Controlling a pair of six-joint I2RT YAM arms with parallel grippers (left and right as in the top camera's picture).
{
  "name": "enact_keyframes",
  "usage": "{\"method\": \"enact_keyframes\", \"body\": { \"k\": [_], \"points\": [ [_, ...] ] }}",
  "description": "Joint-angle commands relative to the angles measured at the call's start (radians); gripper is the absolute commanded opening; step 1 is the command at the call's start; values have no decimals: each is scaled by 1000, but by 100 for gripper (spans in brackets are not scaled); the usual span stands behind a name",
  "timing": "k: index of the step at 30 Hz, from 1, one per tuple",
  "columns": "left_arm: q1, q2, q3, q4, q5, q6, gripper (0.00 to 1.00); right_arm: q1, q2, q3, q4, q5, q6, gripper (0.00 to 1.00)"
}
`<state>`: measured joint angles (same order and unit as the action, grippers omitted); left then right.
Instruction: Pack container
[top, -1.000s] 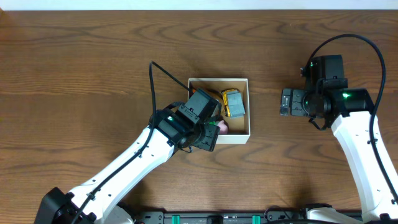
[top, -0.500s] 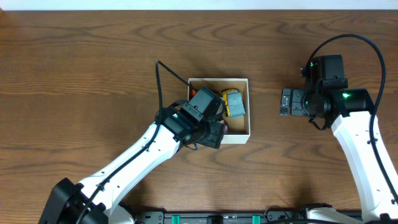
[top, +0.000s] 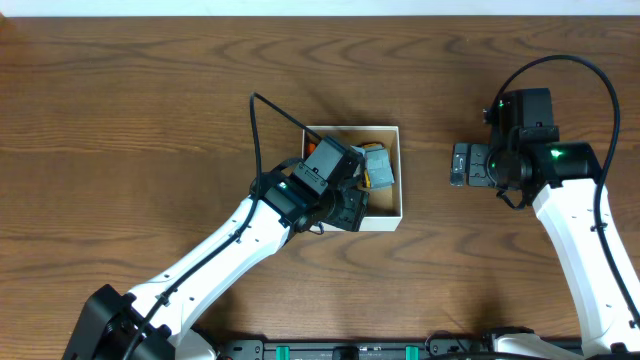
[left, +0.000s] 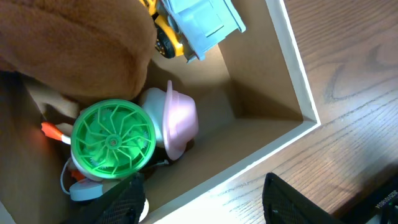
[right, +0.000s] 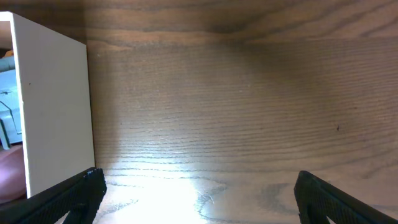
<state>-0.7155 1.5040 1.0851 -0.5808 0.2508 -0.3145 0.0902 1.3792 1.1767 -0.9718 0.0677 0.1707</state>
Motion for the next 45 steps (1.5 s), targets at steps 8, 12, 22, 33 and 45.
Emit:
{"method": "enact_keyframes", "body": {
  "k": [8,12,22,33,45],
  "points": [
    [-1,11,5,-118,-155,1,65,7,0,-3,1,12,-16,99],
    [24,-6,10,-119,-248,24,77,7,0,-3,31,11,-16,99],
    [271,-102,30,-68,-362,82,98,6,-1,0,188,11,-16,99],
    [640,-102,30,109,-401,111,98,6,-1,0,378,116,-23,99],
    [679,-313,-30,59,-348,149,98,9,-231,-22,219,182,130,99]
  ]
}}
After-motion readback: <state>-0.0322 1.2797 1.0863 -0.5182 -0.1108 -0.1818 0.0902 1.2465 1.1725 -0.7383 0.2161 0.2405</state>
